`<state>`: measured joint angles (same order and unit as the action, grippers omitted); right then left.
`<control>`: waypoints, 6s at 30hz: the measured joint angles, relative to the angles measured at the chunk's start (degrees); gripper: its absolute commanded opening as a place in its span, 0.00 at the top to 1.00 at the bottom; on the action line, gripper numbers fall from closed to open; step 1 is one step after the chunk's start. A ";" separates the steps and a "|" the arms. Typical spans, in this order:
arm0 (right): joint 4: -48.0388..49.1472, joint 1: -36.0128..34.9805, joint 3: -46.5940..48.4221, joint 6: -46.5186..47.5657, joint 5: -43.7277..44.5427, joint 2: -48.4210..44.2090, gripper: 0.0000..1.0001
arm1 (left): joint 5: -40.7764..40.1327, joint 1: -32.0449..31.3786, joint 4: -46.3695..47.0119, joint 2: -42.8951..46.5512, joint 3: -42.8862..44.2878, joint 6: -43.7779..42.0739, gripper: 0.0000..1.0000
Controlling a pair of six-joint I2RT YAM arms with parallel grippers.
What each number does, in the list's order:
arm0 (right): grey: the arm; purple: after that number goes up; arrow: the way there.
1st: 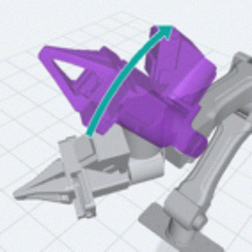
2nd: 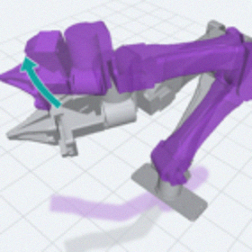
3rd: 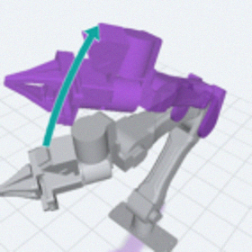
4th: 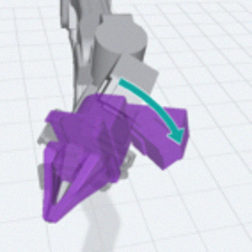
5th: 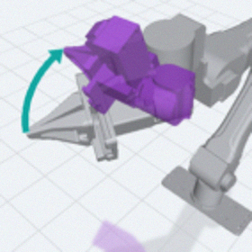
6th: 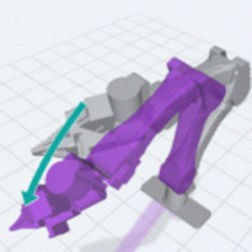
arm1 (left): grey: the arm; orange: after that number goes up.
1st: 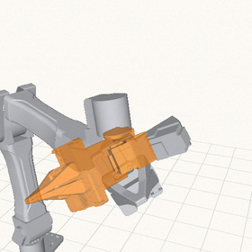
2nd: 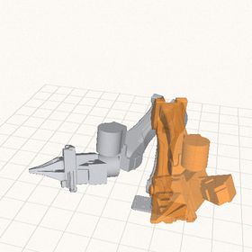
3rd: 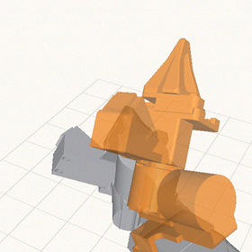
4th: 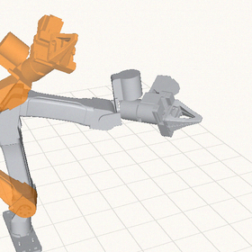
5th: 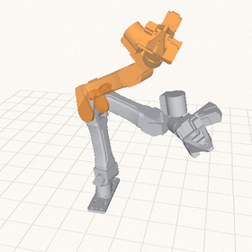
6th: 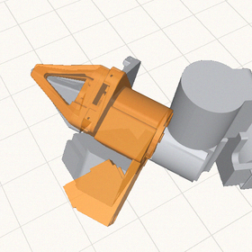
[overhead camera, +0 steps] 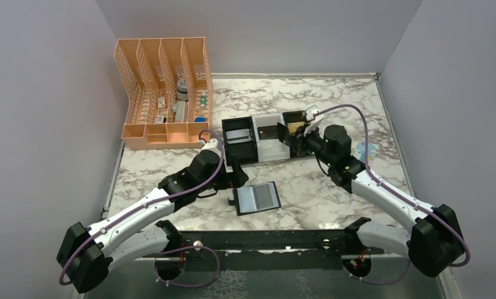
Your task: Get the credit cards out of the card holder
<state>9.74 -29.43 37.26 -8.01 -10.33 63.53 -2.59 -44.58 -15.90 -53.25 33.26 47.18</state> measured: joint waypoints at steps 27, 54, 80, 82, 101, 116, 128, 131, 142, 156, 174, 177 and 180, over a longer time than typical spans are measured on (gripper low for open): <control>6.51 -6.03 14.01 40.06 11.04 30.27 0.99 | -4.37 0.00 -3.45 0.35 0.00 -4.52 0.01; 8.37 -6.03 21.51 58.31 12.63 45.38 0.99 | -5.49 0.26 -5.88 2.45 0.00 -5.81 0.01; 6.03 -6.03 23.56 60.37 10.21 46.75 0.75 | -5.86 0.26 -6.08 3.02 0.00 -5.79 0.01; 5.64 -6.03 23.56 60.37 9.94 46.75 0.75 | -5.86 0.26 -6.08 3.02 0.00 -5.79 0.01; 2.49 -5.97 24.11 59.49 8.31 46.82 0.68 | -5.84 0.26 -6.08 3.76 0.00 -5.70 0.01; 0.70 -5.70 25.53 59.04 7.91 47.43 0.63 | -5.79 0.26 -6.10 4.42 0.00 -5.51 0.01; -0.02 -4.98 26.69 58.27 7.23 48.33 0.51 | -5.60 0.26 -6.10 4.26 0.00 -5.53 0.01; -0.04 -4.94 26.75 57.96 7.02 48.33 0.50 | -5.57 0.26 -6.08 3.93 0.00 -5.53 0.01; -0.07 -4.57 26.77 56.37 5.03 48.06 0.45 | -5.09 0.26 -6.08 3.08 0.00 -5.55 0.01; 2.93 -4.31 23.87 47.06 4.70 40.46 0.42 | -2.89 0.28 -6.08 3.17 0.11 -5.49 0.01; -1.38 -3.67 3.32 -11.15 3.39 14.19 0.33 | 8.74 0.24 0.81 -0.61 -0.68 -1.01 0.15; -4.52 -3.61 2.60 -18.86 1.49 12.55 0.40 | 9.68 -1.03 3.54 -3.19 -1.92 1.29 0.21; -5.86 -3.61 1.88 -23.87 -1.95 12.48 0.47 | 9.60 -3.45 4.70 -5.99 -2.21 3.15 0.26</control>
<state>3.88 -33.04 39.13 -31.88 -12.27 76.01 7.01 -48.03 -11.20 -59.24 31.05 50.33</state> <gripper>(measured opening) 0.581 0.794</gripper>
